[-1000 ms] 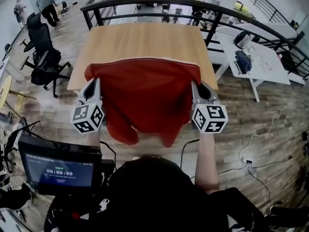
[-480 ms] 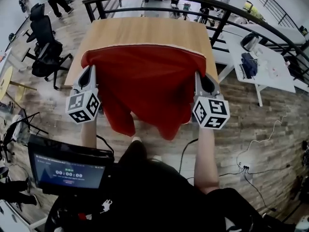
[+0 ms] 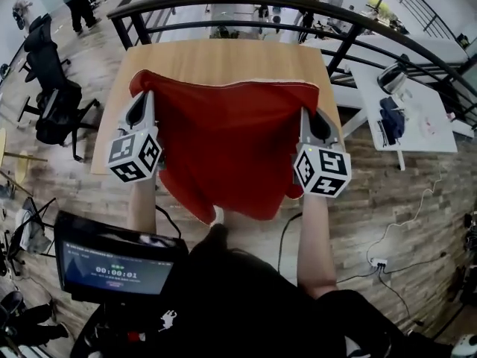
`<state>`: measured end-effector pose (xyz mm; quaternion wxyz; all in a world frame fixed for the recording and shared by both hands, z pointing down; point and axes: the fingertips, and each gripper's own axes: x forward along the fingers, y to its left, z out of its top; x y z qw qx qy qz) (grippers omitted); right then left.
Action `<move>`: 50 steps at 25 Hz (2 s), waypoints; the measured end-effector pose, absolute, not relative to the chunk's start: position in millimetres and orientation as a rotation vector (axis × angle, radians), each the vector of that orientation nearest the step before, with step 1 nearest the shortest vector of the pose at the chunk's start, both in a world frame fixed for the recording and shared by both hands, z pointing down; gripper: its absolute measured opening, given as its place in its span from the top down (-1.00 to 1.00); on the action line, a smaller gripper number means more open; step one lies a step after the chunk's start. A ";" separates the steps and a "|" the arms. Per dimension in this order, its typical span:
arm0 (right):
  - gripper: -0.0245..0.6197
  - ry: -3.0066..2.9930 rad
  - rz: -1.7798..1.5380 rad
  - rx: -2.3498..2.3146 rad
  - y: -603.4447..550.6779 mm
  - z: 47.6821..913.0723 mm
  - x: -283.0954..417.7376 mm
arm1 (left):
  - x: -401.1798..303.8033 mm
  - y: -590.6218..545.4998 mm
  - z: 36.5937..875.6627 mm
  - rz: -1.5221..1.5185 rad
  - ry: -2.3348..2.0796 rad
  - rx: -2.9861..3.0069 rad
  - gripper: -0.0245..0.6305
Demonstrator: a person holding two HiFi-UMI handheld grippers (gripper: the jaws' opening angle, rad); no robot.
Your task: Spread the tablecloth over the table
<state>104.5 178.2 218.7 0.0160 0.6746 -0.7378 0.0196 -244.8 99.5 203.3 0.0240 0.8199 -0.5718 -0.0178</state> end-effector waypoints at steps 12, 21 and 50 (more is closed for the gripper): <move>0.88 -2.231 0.112 2.164 -62.2 216.5 97.3 | -215.5 -147.3 208.7 -0.015 -1.640 2.568 0.87; 0.88 -2.137 0.209 2.142 -240.9 280.1 164.3 | -187.8 -331.2 283.5 0.224 -1.737 2.444 0.87; 0.79 -1.880 0.324 1.733 -569.2 552.7 197.7 | -159.9 -644.7 553.5 0.803 -1.561 2.299 0.56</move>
